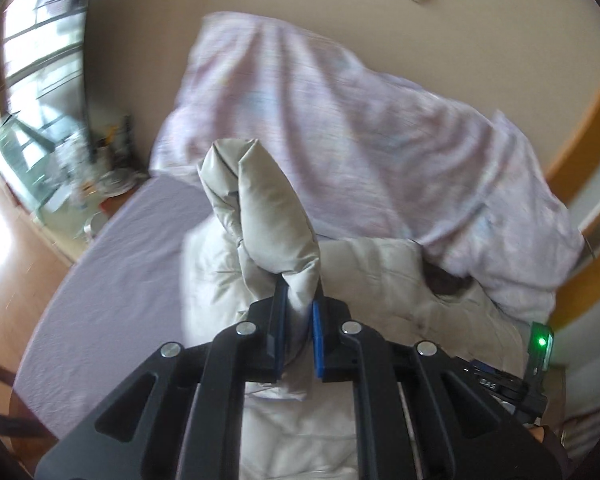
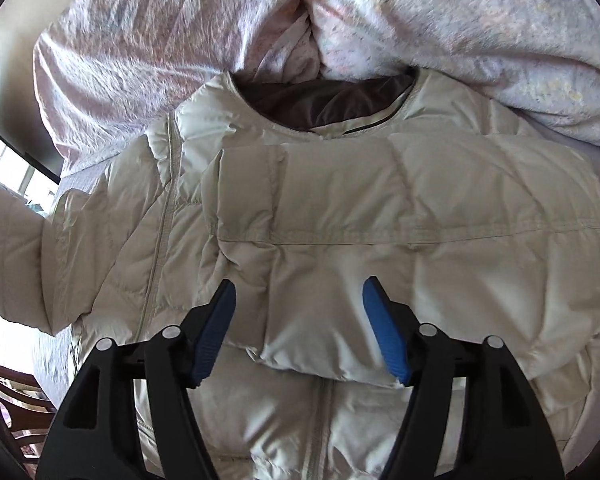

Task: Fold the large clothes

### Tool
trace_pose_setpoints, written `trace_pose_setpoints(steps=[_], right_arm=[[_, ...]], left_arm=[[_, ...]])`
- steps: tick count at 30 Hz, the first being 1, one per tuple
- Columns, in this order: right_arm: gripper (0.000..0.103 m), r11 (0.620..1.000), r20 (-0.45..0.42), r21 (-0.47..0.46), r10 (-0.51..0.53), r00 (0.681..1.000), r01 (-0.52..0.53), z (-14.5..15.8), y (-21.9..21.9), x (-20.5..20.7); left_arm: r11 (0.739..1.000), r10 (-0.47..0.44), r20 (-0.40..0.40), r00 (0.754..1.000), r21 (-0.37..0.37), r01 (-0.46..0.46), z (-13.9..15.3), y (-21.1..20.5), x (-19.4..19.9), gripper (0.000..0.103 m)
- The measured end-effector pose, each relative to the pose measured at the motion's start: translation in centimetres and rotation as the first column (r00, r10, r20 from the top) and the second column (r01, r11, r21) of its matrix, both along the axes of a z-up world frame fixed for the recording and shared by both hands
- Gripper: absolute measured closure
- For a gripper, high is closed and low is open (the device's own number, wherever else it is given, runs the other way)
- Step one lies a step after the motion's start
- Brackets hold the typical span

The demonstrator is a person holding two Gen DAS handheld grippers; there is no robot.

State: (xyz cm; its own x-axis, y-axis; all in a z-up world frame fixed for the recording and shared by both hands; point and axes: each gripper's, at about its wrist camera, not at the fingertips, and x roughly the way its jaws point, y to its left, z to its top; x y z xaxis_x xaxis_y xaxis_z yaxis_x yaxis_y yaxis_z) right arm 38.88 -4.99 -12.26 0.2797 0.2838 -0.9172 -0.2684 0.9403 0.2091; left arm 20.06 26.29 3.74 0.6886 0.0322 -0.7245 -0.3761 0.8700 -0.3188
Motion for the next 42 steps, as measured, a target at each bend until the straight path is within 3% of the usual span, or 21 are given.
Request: trace_pose_setpoints(steps=[6,12,22,28,30,32,33,38,42], right_arm=[[0.035,0.999,0.028,0.01,-0.037,0.999,0.036,0.4,-3.7,-0.3],[0.035,0.995,0.026,0.031,-0.091,0.996,0.09,0.5,-8.2,-0.5],[0.035,0.986,0.019,0.046,-0.163,0.986,0.162,0.0,-13.4,-1.0],[0.035,0.982,0.02,0.055,-0.182,0.983,0.181,-0.1,-14.4,-1.1],[0.035,0.982,0.026,0.061,-0.179,0.984,0.177,0.0,-14.2,-1.1],[0.035,0.983,0.033,0.075,-0.168,0.985,0.165,0.1,-13.9,-1.3],[0.038,0.984,0.038,0.082,-0.163,0.986,0.159,0.2,-13.7,-1.3],[0.056,0.988,0.051,0.126,-0.097,0.994,0.09,1.1,-11.0,-1.1],[0.057,0.989,0.042,0.146,-0.047,0.998,0.04,1.2,-8.3,-0.8]], left_arm=[[0.988,-0.154,0.006,0.988,0.012,0.154,0.0,-8.0,3.5,0.092],[0.955,-0.294,-0.009,0.956,0.018,0.295,-0.8,-15.8,7.0,0.092],[0.91,-0.413,-0.08,0.907,-0.016,0.413,-4.0,-23.5,10.1,0.092],[0.891,-0.454,-0.123,0.883,-0.044,0.452,-6.0,-25.7,10.8,0.087],[0.887,-0.461,-0.123,0.879,-0.054,0.458,-6.3,-26.0,10.7,0.079],[0.89,-0.455,-0.117,0.883,-0.039,0.454,-6.1,-25.8,10.4,0.061],[0.893,-0.448,-0.115,0.886,-0.021,0.449,-5.9,-25.5,10.2,0.058],[0.914,-0.399,-0.138,0.907,0.027,0.406,-6.1,-23.0,9.6,0.058],[0.929,-0.354,-0.165,0.921,0.049,0.366,-6.7,-20.8,9.1,0.057]])
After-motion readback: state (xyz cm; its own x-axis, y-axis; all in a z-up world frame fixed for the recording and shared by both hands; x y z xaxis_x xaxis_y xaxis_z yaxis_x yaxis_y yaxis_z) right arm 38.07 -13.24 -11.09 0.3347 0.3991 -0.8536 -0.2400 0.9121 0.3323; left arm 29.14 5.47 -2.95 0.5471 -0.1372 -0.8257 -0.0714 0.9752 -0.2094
